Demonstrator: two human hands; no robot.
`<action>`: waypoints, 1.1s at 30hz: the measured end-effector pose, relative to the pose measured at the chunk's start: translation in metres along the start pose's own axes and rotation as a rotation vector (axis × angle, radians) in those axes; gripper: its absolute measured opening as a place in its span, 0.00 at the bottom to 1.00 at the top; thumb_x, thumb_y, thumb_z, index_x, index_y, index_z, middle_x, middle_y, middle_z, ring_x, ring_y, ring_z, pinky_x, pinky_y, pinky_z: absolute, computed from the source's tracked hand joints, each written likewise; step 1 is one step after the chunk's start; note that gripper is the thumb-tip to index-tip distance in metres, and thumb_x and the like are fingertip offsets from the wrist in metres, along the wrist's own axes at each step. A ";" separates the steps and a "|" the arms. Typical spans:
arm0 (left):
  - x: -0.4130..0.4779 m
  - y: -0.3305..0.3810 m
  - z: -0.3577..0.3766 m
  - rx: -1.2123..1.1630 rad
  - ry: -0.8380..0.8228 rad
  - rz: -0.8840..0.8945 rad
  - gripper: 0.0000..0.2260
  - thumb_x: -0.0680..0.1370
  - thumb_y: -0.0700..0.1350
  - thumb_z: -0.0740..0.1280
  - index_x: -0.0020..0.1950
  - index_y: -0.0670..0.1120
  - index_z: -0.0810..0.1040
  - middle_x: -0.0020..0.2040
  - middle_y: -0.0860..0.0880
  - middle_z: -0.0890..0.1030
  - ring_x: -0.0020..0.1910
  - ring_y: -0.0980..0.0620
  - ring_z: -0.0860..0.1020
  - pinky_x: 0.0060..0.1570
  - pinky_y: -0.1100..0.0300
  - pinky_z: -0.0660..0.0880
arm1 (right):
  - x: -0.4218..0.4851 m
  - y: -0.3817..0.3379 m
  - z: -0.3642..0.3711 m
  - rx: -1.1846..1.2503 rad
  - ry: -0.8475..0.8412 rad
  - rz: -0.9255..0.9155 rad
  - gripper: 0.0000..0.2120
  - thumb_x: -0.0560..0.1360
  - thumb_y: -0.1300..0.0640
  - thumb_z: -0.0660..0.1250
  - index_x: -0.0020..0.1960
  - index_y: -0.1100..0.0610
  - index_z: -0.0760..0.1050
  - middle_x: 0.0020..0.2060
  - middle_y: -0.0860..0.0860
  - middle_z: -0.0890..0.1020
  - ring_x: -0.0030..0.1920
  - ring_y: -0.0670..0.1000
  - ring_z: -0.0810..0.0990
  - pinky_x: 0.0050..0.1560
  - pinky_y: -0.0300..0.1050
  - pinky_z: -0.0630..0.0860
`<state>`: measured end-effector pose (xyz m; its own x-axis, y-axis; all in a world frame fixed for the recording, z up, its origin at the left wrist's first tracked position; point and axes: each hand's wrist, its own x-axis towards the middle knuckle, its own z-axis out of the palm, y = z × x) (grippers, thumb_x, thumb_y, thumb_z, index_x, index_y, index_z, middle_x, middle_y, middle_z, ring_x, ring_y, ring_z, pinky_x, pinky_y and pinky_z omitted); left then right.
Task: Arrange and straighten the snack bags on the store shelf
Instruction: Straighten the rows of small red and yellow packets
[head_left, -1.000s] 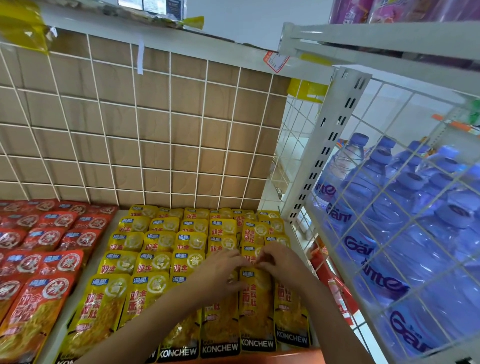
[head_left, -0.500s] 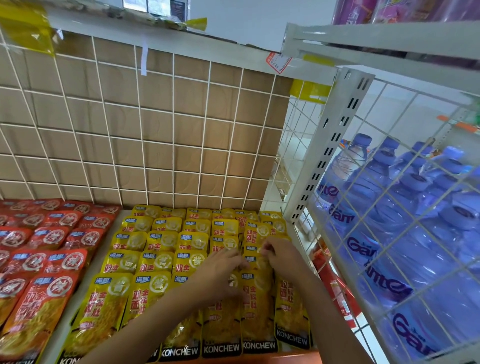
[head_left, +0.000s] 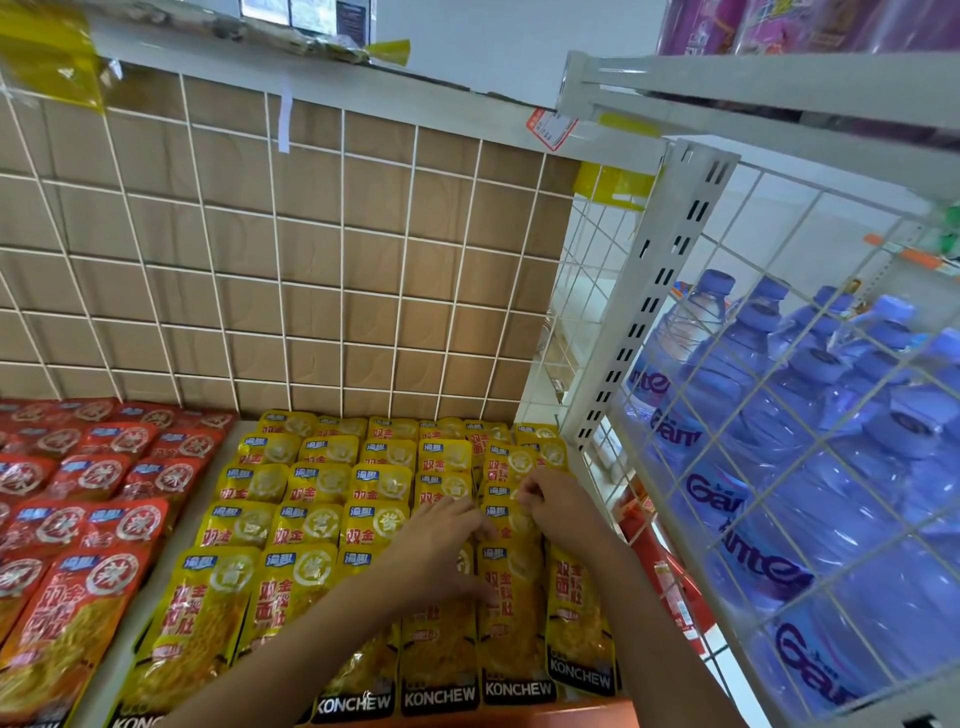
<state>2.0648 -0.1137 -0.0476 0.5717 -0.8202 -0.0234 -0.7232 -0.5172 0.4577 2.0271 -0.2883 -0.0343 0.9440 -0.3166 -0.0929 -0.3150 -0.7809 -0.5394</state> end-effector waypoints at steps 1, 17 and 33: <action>0.000 0.000 0.000 -0.006 -0.001 -0.003 0.27 0.66 0.62 0.71 0.62 0.55 0.70 0.59 0.57 0.70 0.61 0.57 0.65 0.65 0.60 0.60 | 0.001 -0.001 0.000 -0.011 -0.002 -0.004 0.14 0.77 0.60 0.60 0.35 0.48 0.64 0.41 0.51 0.75 0.43 0.50 0.73 0.39 0.41 0.67; -0.026 -0.014 -0.001 0.314 -0.055 0.033 0.54 0.56 0.75 0.23 0.76 0.48 0.39 0.76 0.53 0.38 0.74 0.53 0.36 0.70 0.54 0.31 | -0.002 0.008 0.001 0.095 0.016 -0.082 0.11 0.73 0.56 0.68 0.35 0.48 0.69 0.34 0.44 0.73 0.35 0.40 0.70 0.35 0.32 0.65; -0.019 -0.015 0.030 0.417 0.185 -0.072 0.34 0.78 0.64 0.40 0.62 0.46 0.77 0.61 0.48 0.78 0.61 0.51 0.76 0.58 0.52 0.69 | -0.001 0.007 0.004 0.059 0.059 -0.057 0.06 0.74 0.56 0.68 0.39 0.54 0.73 0.33 0.44 0.73 0.35 0.40 0.70 0.34 0.32 0.64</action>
<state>2.0526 -0.0976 -0.0803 0.6580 -0.7409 0.1344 -0.7519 -0.6562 0.0636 2.0244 -0.2910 -0.0411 0.9523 -0.3050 -0.0124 -0.2531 -0.7661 -0.5908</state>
